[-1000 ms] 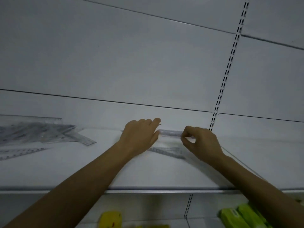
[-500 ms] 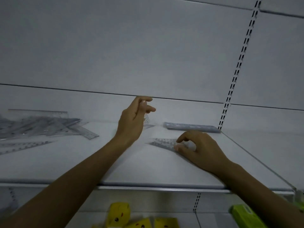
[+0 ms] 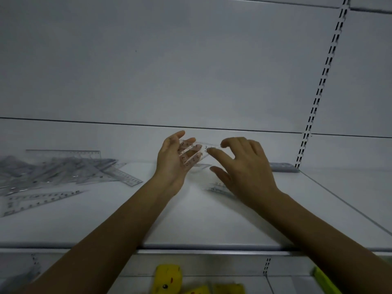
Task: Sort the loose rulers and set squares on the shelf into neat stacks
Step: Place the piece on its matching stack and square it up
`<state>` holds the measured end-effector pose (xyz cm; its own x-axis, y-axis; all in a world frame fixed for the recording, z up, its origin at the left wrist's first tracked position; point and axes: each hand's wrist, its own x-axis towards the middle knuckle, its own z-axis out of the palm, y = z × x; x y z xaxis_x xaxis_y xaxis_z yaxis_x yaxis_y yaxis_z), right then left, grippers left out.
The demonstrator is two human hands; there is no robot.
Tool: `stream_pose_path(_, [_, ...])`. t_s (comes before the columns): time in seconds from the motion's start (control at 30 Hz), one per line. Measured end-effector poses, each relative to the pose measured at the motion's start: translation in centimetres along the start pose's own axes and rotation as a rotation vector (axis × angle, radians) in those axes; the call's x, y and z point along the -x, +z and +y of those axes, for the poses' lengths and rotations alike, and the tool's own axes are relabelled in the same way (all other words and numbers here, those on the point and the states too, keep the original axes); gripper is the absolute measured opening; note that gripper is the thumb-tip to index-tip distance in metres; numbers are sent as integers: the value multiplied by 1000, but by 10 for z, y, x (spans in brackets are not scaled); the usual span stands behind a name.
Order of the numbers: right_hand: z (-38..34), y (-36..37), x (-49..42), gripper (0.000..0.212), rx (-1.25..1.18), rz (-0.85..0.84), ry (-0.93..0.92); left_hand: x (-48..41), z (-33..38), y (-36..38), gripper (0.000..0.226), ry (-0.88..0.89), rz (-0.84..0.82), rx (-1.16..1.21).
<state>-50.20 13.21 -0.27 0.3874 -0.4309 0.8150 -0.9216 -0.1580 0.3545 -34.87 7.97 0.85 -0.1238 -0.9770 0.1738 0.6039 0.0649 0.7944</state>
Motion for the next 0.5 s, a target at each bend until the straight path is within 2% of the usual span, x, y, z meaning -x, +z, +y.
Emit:
stream_pose_path(0.17, [-9,13,-17,47,-69,-61,30,-5,-5,-3,25,-63,74,-5])
stream_pose_path(0.3, [-11,31,-31,25,-71,-27,-202,-9,-5,-5,25,-103,105,21])
stream_pose_path(0.37, [-7,38,-39,19,-73,-9,-250,-12,-3,-6,24,-112,178,5])
stream_pose_path(0.43, [-2,47,-49,14,-109,-30,-194,-19,-5,-10,34,-23,299,-243])
stream_pose_path(0.5, [2,59,-57,13,-182,-85,-94,-23,-8,-19,46,229,389,-729])
